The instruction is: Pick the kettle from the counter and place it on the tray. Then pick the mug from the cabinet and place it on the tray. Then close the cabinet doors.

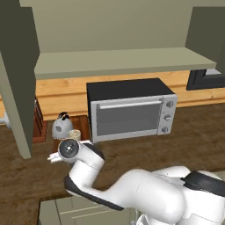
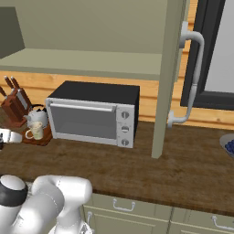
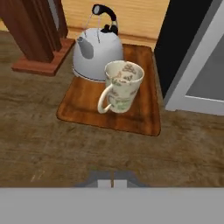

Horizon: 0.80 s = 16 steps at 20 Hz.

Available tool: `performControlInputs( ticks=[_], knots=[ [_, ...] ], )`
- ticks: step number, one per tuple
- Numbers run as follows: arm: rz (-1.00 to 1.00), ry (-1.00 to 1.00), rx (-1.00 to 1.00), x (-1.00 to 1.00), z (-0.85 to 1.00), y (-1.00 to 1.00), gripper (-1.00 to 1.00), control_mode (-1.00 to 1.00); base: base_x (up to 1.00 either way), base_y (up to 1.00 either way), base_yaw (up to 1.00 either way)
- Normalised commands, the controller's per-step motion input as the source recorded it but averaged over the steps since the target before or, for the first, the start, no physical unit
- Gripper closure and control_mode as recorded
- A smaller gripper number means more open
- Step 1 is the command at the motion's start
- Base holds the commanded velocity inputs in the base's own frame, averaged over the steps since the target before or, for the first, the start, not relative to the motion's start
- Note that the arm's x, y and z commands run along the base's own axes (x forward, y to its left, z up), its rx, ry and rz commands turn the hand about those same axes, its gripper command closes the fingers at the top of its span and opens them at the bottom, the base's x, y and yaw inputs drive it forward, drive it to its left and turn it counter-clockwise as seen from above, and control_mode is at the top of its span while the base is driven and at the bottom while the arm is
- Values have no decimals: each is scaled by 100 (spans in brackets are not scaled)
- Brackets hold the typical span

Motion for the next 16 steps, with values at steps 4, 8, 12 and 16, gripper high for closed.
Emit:
performControlInputs(
  ticks=[4, 8, 12, 16],
  knots=[
    [5, -12, -35, -46, 20, 23, 100, -100, 0, 0, 0],
    [0, -3, -41, -10, 2, 41, 100, -100, 0, 0, 0],
    [0, 0, -48, -1, 33, 36, 100, -100, 0, 0, 0],
    [0, -5, -50, -13, 17, 29, 100, -100, 0, 0, 0]
  ],
)
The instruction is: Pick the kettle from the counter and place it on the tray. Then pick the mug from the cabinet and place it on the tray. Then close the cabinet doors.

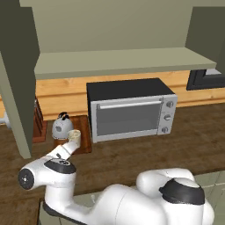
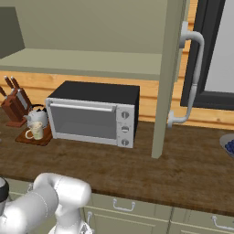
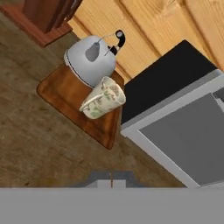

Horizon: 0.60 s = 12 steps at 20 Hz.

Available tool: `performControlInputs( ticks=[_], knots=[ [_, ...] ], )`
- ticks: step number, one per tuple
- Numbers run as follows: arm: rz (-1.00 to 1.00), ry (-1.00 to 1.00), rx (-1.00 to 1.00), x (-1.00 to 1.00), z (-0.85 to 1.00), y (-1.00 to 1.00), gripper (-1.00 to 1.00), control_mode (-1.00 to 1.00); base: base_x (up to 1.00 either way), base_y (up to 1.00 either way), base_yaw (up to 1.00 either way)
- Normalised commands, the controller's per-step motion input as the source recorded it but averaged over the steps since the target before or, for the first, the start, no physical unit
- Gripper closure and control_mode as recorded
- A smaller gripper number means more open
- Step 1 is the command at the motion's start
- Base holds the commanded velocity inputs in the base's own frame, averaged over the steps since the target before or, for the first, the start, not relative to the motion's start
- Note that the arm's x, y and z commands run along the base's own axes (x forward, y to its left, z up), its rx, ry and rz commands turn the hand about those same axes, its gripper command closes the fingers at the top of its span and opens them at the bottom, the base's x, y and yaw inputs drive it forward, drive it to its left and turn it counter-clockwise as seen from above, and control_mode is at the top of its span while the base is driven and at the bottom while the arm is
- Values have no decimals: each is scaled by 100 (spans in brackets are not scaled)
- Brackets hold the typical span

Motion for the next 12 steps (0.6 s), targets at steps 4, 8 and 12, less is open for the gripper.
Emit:
performControlInputs(
  ticks=[4, 8, 12],
  knots=[
    [1, -1, -17, -4, -3, 5, 100, -100, 0, 0, 0],
    [12, -13, -10, -3, 22, 4, 100, -100, 0, 0, 0],
    [20, -33, -16, -13, 41, 0, 100, -100, 0, 0, 0]
  ],
)
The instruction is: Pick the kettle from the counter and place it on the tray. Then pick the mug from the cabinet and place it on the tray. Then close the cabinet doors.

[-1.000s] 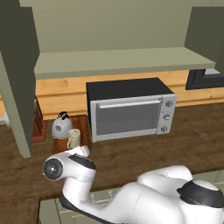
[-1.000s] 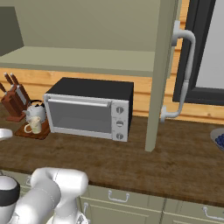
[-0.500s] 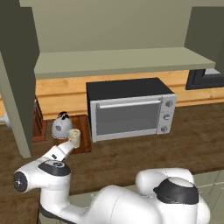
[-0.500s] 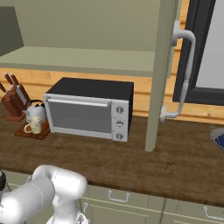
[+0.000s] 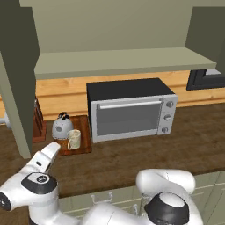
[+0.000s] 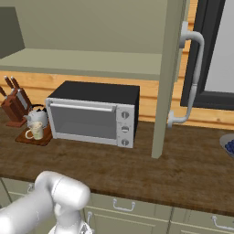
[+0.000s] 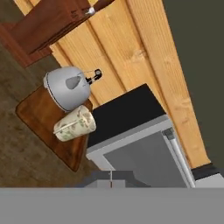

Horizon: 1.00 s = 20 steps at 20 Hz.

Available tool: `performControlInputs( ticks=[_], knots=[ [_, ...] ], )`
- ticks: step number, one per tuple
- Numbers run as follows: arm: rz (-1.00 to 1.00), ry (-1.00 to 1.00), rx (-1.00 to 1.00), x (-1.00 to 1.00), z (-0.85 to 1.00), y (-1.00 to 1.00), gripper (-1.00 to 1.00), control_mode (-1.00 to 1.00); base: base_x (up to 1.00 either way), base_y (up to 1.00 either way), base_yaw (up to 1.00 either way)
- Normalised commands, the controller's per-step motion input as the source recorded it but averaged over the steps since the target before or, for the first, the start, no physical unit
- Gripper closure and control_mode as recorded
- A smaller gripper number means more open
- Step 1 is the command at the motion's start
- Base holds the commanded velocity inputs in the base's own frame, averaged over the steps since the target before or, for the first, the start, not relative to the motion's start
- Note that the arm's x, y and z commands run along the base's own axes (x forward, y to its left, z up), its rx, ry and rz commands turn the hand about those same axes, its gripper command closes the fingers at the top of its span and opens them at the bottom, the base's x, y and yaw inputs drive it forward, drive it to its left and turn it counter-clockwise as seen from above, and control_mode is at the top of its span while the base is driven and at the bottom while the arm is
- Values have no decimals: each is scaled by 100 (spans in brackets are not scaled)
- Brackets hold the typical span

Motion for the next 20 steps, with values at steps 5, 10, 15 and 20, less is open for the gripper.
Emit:
performControlInputs(
  ticks=[5, 10, 15, 20],
  knots=[
    [27, -35, -19, -10, 43, -1, 100, -100, 0, 0, 0],
    [26, -39, -19, -7, 39, -3, 100, -100, 0, 0, 0],
    [10, -38, -14, -21, 44, -9, 100, -100, 0, 0, 0],
    [3, -11, -2, -19, 33, -1, 100, -100, 0, 0, 0]
  ],
)
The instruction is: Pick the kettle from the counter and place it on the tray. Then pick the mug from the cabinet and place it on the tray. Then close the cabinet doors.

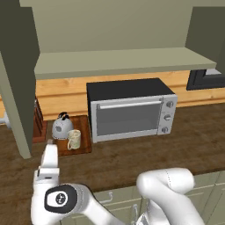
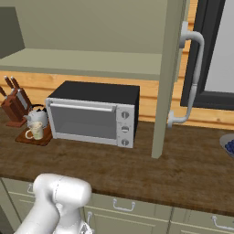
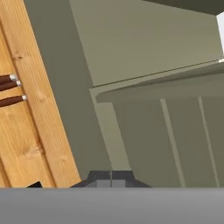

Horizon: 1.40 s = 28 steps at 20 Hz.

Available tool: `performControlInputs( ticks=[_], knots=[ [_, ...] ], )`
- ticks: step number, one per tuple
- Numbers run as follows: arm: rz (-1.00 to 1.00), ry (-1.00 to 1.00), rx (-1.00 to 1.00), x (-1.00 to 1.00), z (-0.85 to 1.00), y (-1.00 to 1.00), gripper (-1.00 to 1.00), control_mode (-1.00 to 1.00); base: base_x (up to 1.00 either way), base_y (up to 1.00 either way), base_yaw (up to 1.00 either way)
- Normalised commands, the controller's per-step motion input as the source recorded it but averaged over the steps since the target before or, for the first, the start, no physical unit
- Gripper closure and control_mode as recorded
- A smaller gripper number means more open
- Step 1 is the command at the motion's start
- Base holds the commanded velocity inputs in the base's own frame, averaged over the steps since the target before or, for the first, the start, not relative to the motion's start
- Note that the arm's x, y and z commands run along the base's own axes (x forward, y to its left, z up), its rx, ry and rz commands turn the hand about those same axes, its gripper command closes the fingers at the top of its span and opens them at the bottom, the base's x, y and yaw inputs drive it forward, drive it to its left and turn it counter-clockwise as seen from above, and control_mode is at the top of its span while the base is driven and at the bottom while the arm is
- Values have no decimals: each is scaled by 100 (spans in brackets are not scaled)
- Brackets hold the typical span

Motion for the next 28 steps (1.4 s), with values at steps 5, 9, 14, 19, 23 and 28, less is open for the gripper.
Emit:
performControlInputs(
  ticks=[5, 9, 14, 19, 23, 28],
  knots=[
    [2, -6, 0, -14, 13, 0, 100, -100, 0, 0, 0],
    [0, -8, -6, -13, 49, 11, 100, -100, 0, 0, 0],
    [-9, -2, -14, 0, 36, 43, 100, -100, 0, 0, 0],
    [-16, -8, -15, 0, 10, 50, 100, -100, 0, 0, 0],
    [-15, -8, -12, 1, 0, 35, 100, -100, 0, 0, 0],
    [-13, -9, -10, 10, 1, 32, 100, -100, 0, 0, 0]
  ],
)
